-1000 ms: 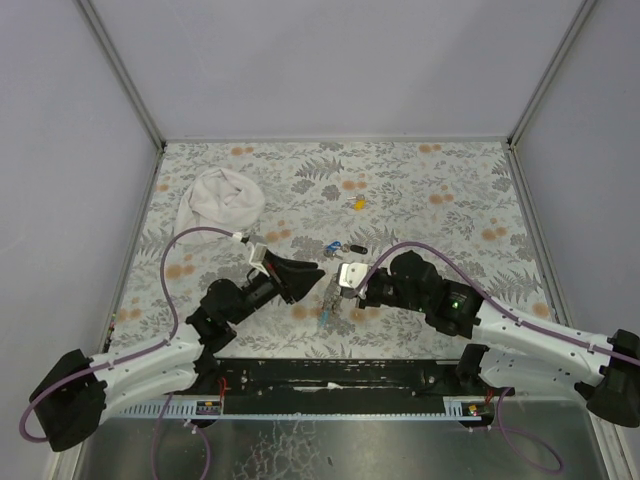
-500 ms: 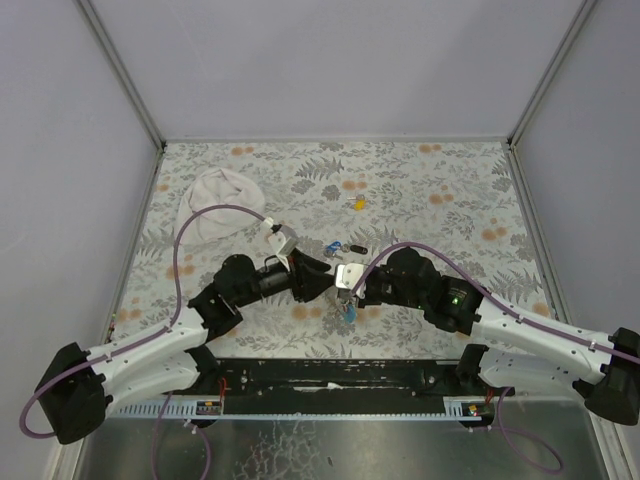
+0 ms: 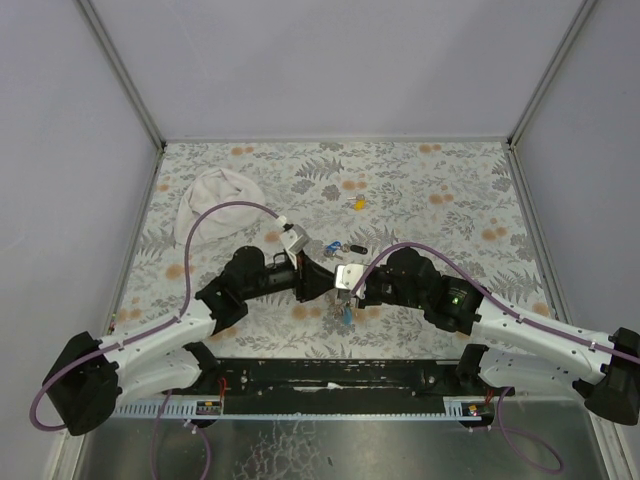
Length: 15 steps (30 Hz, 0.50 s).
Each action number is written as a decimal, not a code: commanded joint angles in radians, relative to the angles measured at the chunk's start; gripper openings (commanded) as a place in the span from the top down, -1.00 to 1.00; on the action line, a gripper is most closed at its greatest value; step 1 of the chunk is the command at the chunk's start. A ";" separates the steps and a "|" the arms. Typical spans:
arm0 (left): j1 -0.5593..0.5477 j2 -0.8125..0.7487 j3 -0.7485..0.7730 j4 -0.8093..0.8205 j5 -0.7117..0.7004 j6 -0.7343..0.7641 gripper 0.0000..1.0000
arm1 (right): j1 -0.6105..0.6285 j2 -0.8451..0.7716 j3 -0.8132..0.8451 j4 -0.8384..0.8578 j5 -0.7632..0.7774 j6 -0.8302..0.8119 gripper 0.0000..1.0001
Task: Put the keys on the keyring
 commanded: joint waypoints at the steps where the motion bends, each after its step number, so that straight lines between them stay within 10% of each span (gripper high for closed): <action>1: 0.009 0.017 0.044 0.042 0.068 -0.004 0.45 | 0.008 -0.007 0.050 0.055 -0.025 -0.003 1.00; 15: 0.016 0.014 0.049 0.019 0.060 0.007 1.00 | 0.007 -0.041 0.037 0.038 0.002 0.005 1.00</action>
